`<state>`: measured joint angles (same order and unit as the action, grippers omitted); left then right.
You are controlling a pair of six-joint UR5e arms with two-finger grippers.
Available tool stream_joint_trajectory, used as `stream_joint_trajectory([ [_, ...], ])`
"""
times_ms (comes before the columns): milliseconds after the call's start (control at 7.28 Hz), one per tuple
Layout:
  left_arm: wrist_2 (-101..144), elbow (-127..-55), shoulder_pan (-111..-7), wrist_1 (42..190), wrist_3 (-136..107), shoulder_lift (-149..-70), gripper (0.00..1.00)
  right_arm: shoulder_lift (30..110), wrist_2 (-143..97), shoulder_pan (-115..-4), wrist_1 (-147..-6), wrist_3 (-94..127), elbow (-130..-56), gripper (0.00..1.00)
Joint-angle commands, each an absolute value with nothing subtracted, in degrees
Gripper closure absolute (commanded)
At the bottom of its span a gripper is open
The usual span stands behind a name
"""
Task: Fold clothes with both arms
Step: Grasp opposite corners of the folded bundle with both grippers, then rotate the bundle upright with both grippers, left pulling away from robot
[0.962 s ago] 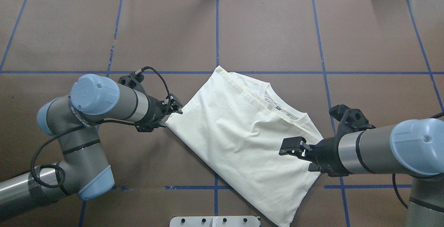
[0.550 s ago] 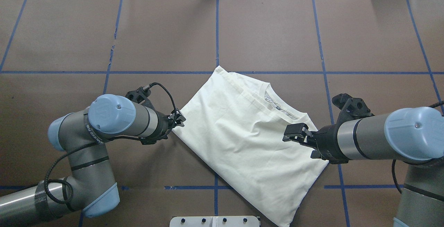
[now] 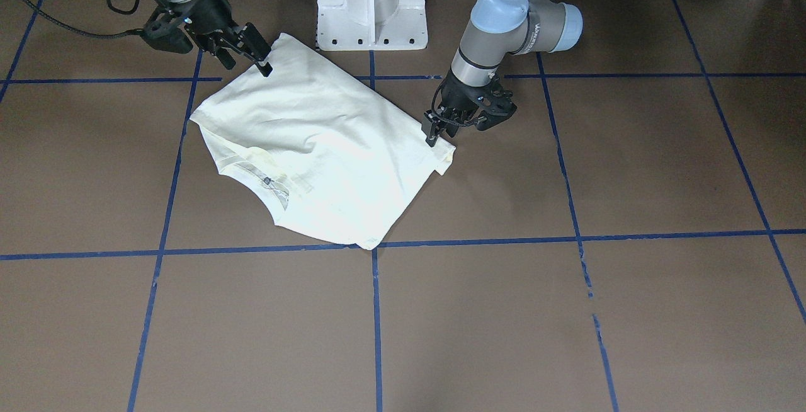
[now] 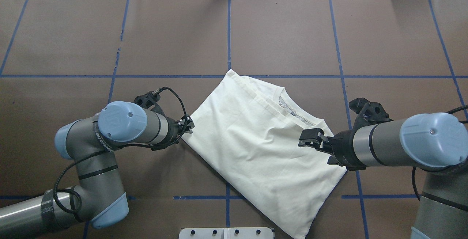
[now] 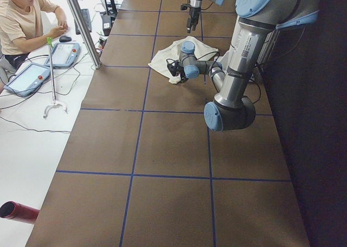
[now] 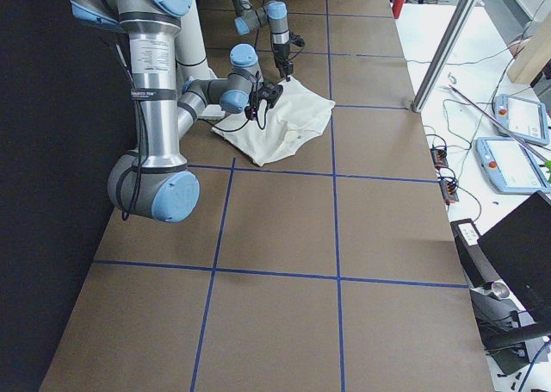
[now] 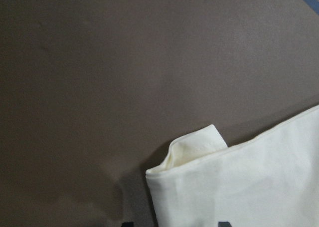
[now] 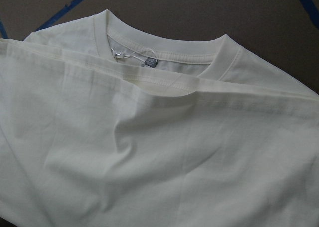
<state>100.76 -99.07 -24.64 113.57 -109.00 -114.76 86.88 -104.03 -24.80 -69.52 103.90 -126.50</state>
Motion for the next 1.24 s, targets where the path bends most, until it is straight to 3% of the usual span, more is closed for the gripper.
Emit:
stream_joint_trajectory([
  [0,100.5,-98.4,-24.7,113.6,-108.7,-114.8,0.9,86.5,-103.9,-24.9,-69.5,103.9,-126.4,0.0],
  [137,100.2,-98.3,-25.0,113.6,-108.2,-114.6,1.0,86.4,-103.0,-24.8,-69.5,103.9,-126.3,0.0],
  [412,100.3,-100.2,-30.4,112.9,-98.9,-114.5,1.0,86.3,-102.1,-25.3,-69.4,104.0,-126.2,0.0],
  [687,100.4,-96.1,-37.1,113.1,-85.5,-116.7,1.0,85.0,-97.2,-25.4,-68.1,104.7,-126.1,0.0],
  [825,100.6,-88.7,-40.2,116.2,-83.6,-121.2,1.0,84.6,-96.4,-25.5,-63.9,105.0,-125.6,0.0],
  [1099,107.6,-59.7,-45.6,136.0,-82.5,-134.4,1.0,83.8,-94.9,-25.2,-55.0,104.9,-120.3,0.0],
])
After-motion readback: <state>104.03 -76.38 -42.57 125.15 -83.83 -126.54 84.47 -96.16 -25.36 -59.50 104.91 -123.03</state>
